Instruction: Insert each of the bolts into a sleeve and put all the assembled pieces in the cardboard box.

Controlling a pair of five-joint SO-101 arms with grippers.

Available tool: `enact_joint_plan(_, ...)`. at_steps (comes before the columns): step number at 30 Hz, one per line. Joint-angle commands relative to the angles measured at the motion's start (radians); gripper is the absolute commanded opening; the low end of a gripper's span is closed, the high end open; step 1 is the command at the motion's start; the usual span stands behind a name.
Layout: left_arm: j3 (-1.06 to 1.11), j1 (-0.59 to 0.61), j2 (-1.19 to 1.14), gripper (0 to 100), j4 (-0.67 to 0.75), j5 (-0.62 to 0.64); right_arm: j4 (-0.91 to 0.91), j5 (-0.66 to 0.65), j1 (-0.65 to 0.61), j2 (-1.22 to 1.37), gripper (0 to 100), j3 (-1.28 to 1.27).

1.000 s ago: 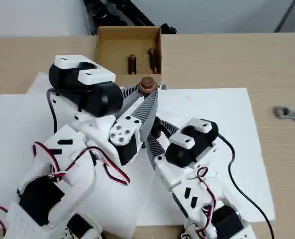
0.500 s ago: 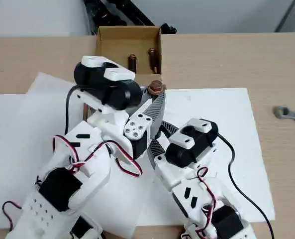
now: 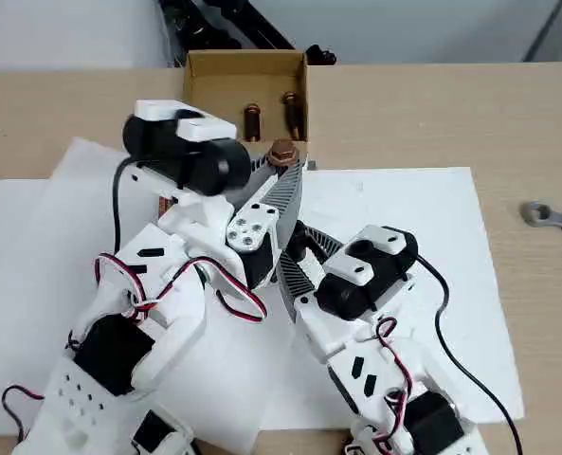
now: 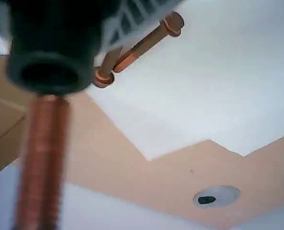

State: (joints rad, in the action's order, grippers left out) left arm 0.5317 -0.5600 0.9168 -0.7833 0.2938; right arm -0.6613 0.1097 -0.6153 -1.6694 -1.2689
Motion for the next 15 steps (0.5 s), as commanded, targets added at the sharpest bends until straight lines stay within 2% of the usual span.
enact_joint_plan(1,-0.002,0.005,-0.003,1,0.037,0.011,0.027,-0.006,-0.005,-0.015,1.0,0.008)
enact_joint_plan(15,0.007,0.002,-0.058,1,0.025,0.051,0.027,-0.006,-0.005,-0.015,1.0,0.006)
